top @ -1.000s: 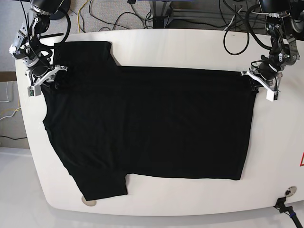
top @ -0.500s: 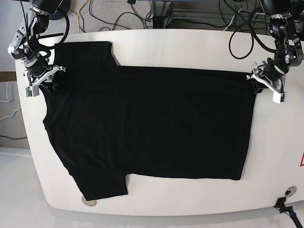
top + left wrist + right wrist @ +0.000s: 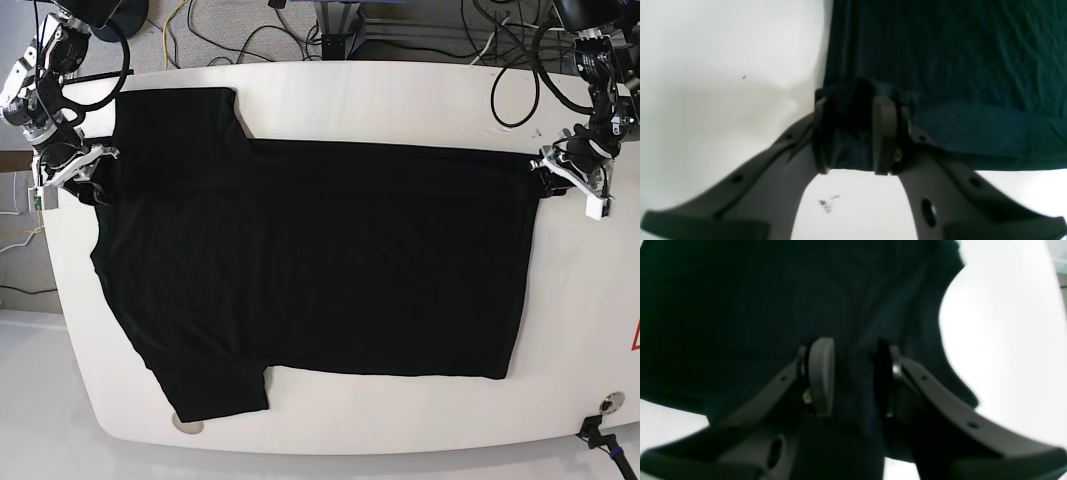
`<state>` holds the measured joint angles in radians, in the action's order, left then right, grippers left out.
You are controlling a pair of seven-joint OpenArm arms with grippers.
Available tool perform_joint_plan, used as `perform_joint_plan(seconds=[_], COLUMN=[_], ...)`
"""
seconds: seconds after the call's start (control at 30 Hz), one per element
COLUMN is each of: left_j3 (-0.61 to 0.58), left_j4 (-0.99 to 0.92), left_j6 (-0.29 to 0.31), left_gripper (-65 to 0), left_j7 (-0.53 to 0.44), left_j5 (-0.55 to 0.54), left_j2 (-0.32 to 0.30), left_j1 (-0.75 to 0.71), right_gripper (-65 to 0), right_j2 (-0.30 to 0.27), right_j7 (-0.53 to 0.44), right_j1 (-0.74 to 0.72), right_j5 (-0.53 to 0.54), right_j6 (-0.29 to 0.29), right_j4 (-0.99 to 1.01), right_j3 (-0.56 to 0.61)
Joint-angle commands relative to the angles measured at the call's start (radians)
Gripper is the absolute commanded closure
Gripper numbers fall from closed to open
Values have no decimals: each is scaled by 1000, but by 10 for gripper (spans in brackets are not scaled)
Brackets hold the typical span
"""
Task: Fold the T-shirt properly
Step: 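Adjust grips on the shirt's shoulder edges with both grippers, then release the shirt edge with the right gripper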
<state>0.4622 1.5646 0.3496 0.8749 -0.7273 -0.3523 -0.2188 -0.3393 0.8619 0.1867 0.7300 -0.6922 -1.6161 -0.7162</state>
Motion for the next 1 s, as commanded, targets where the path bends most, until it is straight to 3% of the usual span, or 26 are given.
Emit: perform_joint_plan(seconds=[0.0, 0.23, 0.43, 0.97], left_j3=[5, 5, 7, 7], left_j4=[27, 26, 53, 89], left_j6=[0, -5, -17, -17], left_gripper=[-181, -175, -184, -185], left_j7=[-17, -10, 0, 2], left_j5=[-15, -16, 1, 2], left_j2=[-16, -17, -31, -35], left_j1=[7, 9, 17, 22], right_gripper=[-207, -210, -205, -212], right_j2=[-24, -14, 47, 50], right_j7=[-14, -13, 9, 9], right_j1=[-4, 40, 64, 64], right_j5=[16, -12, -45, -43], right_j6=[-6, -6, 4, 4], right_j4=[-35, -105, -92, -126], right_j3=[-43, -120, -105, -107])
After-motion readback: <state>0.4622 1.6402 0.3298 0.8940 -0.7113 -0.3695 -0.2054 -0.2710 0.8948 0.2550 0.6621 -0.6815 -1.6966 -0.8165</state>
